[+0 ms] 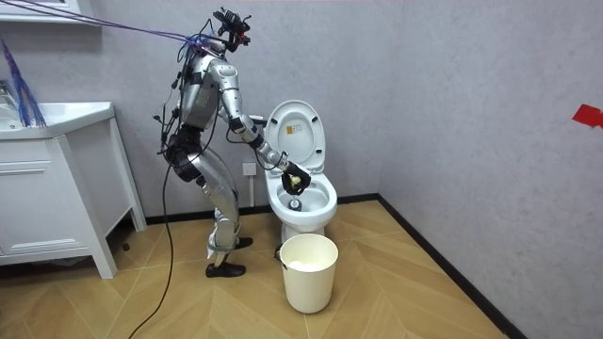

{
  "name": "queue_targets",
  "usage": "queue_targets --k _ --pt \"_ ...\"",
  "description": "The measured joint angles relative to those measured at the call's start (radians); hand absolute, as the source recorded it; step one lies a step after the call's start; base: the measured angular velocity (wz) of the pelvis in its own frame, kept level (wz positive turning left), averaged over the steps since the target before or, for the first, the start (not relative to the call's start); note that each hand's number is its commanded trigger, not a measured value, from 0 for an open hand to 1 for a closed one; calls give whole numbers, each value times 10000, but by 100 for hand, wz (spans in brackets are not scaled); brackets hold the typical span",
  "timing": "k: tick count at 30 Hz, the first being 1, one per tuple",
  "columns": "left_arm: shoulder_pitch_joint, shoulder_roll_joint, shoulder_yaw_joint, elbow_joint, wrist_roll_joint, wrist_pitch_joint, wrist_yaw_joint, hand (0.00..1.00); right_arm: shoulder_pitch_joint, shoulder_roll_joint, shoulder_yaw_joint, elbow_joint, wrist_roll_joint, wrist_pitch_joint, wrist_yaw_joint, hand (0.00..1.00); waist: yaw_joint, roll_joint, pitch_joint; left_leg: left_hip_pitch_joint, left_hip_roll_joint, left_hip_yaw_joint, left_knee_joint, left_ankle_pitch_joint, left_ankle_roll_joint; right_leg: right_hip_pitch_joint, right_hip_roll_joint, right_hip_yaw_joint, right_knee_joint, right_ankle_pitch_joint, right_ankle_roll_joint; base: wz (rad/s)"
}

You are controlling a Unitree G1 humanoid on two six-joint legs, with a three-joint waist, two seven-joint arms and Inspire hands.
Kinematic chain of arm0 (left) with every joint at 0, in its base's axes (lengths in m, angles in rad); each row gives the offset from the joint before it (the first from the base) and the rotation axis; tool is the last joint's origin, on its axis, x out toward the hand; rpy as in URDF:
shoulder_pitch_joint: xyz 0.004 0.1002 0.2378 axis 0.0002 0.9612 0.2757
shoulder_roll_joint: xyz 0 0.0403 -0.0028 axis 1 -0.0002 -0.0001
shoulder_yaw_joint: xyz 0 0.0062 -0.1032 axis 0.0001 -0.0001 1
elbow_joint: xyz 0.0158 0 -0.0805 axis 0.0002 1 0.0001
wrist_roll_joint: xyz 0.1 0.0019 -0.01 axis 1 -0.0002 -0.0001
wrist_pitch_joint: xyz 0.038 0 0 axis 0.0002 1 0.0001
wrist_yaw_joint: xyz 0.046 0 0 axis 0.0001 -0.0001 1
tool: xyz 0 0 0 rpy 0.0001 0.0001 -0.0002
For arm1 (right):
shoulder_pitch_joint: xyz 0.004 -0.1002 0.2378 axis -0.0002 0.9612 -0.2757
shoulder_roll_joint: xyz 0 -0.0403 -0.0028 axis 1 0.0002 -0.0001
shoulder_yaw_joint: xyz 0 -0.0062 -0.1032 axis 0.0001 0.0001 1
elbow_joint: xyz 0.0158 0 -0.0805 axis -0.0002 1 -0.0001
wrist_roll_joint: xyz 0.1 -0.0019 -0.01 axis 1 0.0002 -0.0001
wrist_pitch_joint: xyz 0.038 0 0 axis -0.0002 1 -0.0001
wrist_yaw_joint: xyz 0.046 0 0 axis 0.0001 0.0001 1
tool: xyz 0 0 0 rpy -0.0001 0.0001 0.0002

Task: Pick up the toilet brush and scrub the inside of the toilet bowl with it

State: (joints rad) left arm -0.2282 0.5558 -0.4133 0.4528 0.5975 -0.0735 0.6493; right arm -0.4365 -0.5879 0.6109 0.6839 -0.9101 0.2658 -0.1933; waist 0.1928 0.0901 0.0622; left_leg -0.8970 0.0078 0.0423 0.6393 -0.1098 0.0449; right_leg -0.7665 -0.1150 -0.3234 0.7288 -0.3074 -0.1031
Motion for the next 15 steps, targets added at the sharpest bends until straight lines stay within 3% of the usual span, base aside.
queue_targets --k 5,9,15 --pt "377 4 144 -1 -503 -222 461 0 516 -56 -63 -1578 -508 513 723 100 -170 -35 -33 6 107 -12 -174 -17 -98 70 151 -39 -257 -5 -77 2" --pt "578 21 363 3 -666 -420 462 0 1197 -285 -90 -3105 -1009 781 1548 100 -266 -155 -155 28 164 -24 -134 -47 -174 143 226 -86 -381 -9 -123 0" --pt "676 21 299 33 -958 -499 389 0 1464 -294 -156 -3710 -1235 854 2435 100 -479 -254 -207 369 164 -148 -140 -93 -199 641 276 -237 -578 -19 -117 6"
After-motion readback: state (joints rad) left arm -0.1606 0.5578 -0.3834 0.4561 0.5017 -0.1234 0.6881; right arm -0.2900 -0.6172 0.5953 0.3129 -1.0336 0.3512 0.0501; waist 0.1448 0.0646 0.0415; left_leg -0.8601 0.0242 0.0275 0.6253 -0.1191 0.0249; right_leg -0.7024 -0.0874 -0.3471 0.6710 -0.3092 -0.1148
